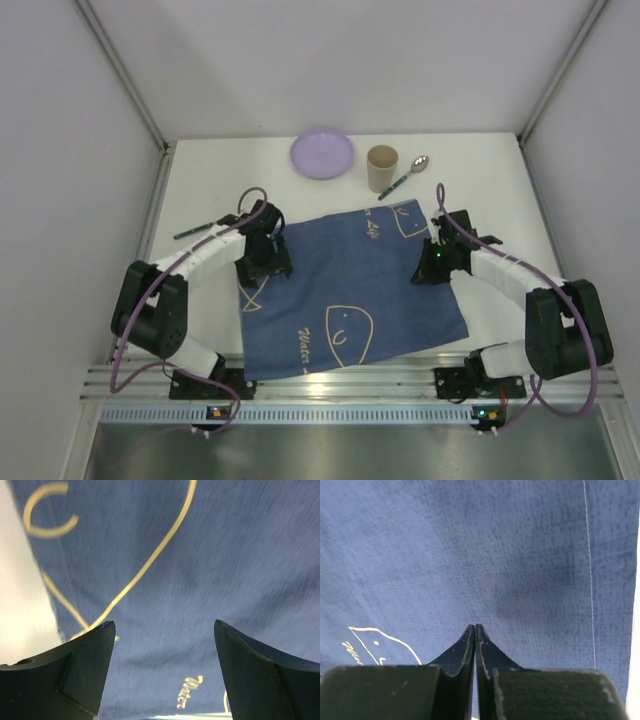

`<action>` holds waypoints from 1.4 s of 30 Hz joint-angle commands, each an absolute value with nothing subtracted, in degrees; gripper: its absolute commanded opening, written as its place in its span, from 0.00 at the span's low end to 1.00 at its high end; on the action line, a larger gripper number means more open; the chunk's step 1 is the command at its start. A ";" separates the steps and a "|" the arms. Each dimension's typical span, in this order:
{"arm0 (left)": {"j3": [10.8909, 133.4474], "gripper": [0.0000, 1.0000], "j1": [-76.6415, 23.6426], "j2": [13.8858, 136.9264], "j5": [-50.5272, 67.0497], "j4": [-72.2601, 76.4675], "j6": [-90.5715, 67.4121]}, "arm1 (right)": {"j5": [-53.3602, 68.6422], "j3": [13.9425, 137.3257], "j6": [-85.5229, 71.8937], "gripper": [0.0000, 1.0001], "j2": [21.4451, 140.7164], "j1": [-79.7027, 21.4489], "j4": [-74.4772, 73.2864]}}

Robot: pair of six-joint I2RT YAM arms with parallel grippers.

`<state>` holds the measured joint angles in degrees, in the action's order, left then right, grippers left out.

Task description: Set the dinner table for one person

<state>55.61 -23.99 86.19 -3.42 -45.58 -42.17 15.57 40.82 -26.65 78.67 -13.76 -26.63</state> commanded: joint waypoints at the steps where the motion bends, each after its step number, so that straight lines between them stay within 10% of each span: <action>1: 61.25 0.85 -23.38 92.43 -5.36 -41.22 -38.25 | 16.88 41.05 -27.16 0.00 77.96 -14.06 -21.79; 20: 75.58 0.87 -21.01 114.69 -4.75 -38.93 -30.23 | 9.32 30.94 -36.56 0.00 72.51 -14.24 -33.66; 30: 82.00 0.98 -19.87 101.44 -11.94 -44.21 -22.00 | 8.35 41.64 -31.65 0.00 72.86 -14.59 -37.88; 36: 76.40 0.98 -8.11 96.86 -17.57 -38.25 -8.90 | 8.96 52.37 -28.66 0.50 72.86 -15.12 -44.37; 42: 70.40 0.97 -1.07 96.50 -18.55 -24.89 -6.25 | 7.65 58.71 -25.32 0.65 69.53 -15.21 -53.69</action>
